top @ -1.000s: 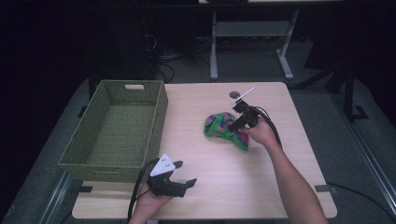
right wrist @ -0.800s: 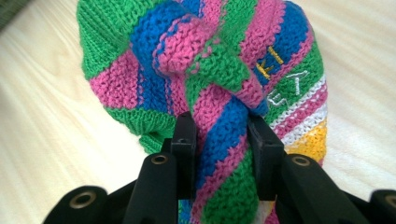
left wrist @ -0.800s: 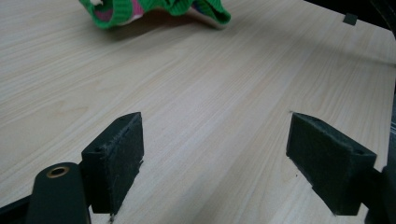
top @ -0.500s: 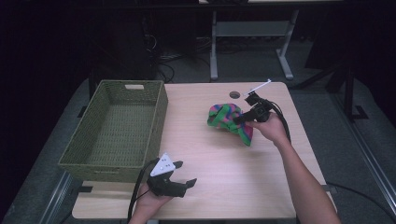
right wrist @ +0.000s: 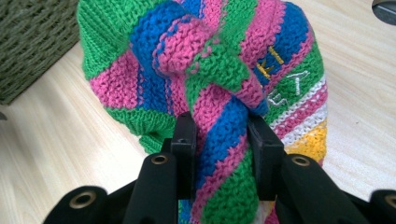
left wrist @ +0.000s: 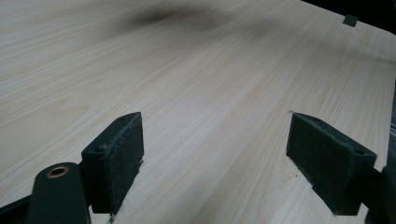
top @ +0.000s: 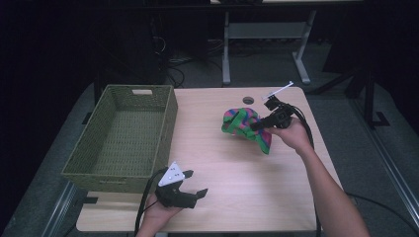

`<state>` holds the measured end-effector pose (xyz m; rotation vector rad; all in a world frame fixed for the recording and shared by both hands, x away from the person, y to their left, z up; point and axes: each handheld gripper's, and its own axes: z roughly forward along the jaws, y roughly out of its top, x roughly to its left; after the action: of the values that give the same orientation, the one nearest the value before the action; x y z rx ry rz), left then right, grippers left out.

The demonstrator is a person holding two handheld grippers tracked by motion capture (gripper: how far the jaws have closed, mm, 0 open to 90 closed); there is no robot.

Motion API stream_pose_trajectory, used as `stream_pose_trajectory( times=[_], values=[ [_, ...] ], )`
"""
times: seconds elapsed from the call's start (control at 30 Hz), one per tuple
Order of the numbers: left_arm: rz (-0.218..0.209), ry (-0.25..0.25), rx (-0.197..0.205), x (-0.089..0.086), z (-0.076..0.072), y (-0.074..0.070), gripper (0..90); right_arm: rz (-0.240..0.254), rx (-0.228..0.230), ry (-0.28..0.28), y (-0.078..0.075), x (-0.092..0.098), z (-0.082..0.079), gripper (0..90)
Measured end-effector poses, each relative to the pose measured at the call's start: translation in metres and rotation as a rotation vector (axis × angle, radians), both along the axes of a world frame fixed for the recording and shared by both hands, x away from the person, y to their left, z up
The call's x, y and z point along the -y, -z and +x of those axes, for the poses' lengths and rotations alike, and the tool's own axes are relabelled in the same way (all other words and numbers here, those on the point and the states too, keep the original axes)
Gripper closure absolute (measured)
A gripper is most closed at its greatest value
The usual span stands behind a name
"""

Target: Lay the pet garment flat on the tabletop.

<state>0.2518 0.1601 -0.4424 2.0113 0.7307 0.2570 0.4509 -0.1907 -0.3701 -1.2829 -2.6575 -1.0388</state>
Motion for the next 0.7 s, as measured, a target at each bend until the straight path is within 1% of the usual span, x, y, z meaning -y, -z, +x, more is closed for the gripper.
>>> stream_pose_trajectory(
  times=[0.07, 0.17, 0.2, 0.43, 0.5, 0.63, 0.7],
  values=[
    [-0.006, -0.005, 0.002, -0.001, 0.0, 0.0, 18.6, 0.013, 0.004, -0.008, -0.002, 0.001, -0.002, 68.1],
    [-0.009, -0.007, 0.0, -0.001, 0.0, 0.0, 18.6, 0.016, 0.005, -0.012, -0.003, 0.0, -0.003, 68.0],
    [-0.009, -0.008, -0.002, -0.001, 0.0, 0.0, 18.6, 0.017, 0.009, -0.021, -0.004, 0.0, -0.004, 68.0],
    [-0.013, -0.008, -0.002, -0.002, 0.0, 0.0, 18.6, 0.027, 0.014, -0.026, -0.009, 0.002, -0.01, 68.0],
    [-0.013, -0.009, -0.002, -0.002, 0.0, 0.0, 18.6, 0.033, 0.024, -0.036, -0.01, 0.003, -0.012, 68.1],
    [-0.013, -0.01, 0.002, -0.002, 0.0, -0.001, 18.6, 0.045, 0.04, -0.04, -0.01, 0.005, -0.017, 68.1],
    [-0.011, -0.011, 0.0, -0.003, 0.0, -0.001, 18.6, 0.043, 0.041, -0.042, -0.01, 0.006, -0.019, 68.1]
  ],
)
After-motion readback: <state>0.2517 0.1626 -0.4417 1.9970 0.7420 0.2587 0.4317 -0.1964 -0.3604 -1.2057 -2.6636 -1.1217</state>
